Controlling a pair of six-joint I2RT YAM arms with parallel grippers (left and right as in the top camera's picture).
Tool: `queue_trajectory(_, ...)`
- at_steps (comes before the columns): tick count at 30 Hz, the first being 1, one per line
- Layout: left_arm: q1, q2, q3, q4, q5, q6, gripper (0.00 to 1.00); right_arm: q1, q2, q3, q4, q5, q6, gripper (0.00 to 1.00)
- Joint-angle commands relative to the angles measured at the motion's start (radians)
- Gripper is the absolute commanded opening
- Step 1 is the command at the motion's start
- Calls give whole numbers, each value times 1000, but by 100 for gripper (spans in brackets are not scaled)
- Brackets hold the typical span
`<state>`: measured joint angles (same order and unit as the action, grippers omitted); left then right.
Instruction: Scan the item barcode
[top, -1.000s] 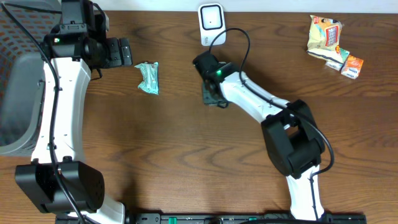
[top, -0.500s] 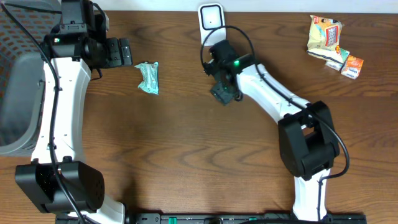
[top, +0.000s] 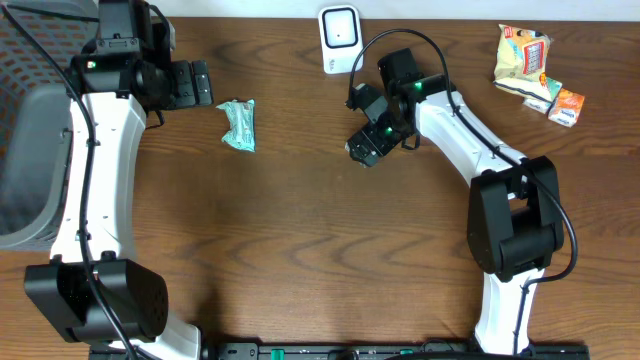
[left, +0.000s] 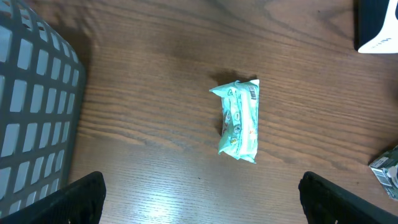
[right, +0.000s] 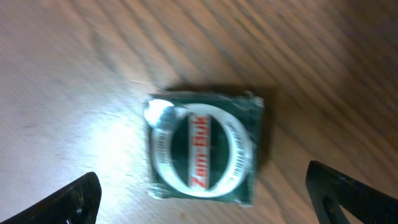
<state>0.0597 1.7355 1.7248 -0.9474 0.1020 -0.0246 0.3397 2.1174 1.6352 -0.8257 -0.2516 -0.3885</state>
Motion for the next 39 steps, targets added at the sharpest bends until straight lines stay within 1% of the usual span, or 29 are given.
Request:
queue_trajectory(1, -2, -2, -4, -6, -2, 13, 98, 2, -27, -2, 2, -86, -43, 99)
queue_trajectory(5, -2, -2, -4, -6, -2, 13, 98, 2, -21, -15, -5, -11, -97, 99)
queue_trajectory(7, -2, -2, -4, -5, -2, 13, 98, 2, -11, -21, -4, 19, -100, 99)
queue_trajectory(14, -2, -2, -4, -6, -2, 13, 98, 2, 23, -24, -5, 26, -116, 95)
queue_trajectory(16, -2, -2, -4, -5, -2, 13, 97, 2, 29, -24, -4, 26, -126, 95)
queue_trajectory(19, -2, -2, -4, -5, -2, 13, 98, 2, 32, -29, 4, 40, -126, 91)
queue_trajectory(24, -2, -2, -4, -6, -2, 13, 98, 2, 46, -29, 8, 40, -119, 90)
queue_trajectory(26, -2, -2, -4, -5, -2, 13, 98, 2, 51, -29, 27, 40, -48, 89)
queue_trajectory(29, -2, -2, -4, -6, -2, 13, 98, 2, 51, -29, 73, 39, 115, 89)
queue_trajectory(32, -2, -2, -4, -6, -2, 13, 98, 2, 51, -29, 102, 39, 154, 89)
queue_trajectory(34, -2, -2, -4, -5, -2, 13, 98, 2, 51, -29, 119, 40, 214, 89)
queue_trajectory(36, -2, -2, -4, -6, -2, 13, 98, 2, 51, -29, 129, 40, 328, 93)
queue_trajectory(37, -2, -2, -4, -5, -2, 13, 98, 1, 51, -29, 130, 40, 417, 97)
queue_trajectory(38, -2, -2, -4, -5, -2, 13, 98, 1, 51, -29, 130, 39, 507, 99)
queue_trajectory(39, -2, -2, -4, -5, -2, 13, 98, 1, 51, -29, 130, 35, 587, 99)
